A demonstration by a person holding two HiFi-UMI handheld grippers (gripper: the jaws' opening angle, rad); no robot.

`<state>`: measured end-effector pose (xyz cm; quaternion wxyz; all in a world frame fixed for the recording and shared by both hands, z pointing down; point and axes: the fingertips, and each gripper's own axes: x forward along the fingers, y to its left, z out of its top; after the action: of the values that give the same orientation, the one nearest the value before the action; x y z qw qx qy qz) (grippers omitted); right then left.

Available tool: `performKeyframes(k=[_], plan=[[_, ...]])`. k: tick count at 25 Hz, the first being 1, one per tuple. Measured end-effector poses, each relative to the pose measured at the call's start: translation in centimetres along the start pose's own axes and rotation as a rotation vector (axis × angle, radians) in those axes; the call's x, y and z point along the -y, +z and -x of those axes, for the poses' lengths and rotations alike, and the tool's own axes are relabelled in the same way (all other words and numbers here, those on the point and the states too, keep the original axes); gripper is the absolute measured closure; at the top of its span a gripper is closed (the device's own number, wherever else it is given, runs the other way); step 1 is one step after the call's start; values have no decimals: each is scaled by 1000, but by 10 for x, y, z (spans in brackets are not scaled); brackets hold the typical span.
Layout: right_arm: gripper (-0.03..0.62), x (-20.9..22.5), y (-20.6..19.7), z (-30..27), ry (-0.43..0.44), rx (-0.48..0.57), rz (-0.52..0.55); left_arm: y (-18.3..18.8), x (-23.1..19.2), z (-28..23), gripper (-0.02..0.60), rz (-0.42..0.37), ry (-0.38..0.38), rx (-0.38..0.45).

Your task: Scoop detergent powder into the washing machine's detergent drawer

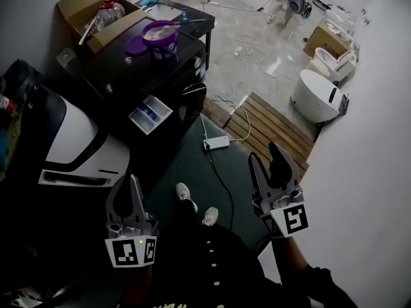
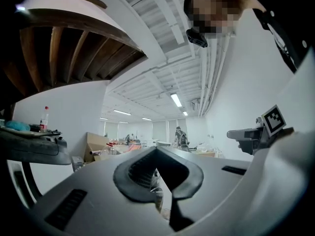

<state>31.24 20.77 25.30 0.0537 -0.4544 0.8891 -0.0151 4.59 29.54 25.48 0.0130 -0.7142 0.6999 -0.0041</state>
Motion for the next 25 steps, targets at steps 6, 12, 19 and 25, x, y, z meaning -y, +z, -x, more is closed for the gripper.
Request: performKeyframes(k=[6, 12, 19, 25], plan=[[396, 18, -10, -30, -17, -13, 32, -3, -13, -44, 572, 8, -27, 14], [398, 29, -2, -78, -45, -9, 16, 10, -36, -95, 572, 8, -45, 49], [405, 27, 6, -140, -14, 19, 26, 20, -66, -145, 572, 12, -56, 81], [405, 20, 8, -189, 10, 26, -1, 28, -98, -175, 572, 14, -61, 120]])
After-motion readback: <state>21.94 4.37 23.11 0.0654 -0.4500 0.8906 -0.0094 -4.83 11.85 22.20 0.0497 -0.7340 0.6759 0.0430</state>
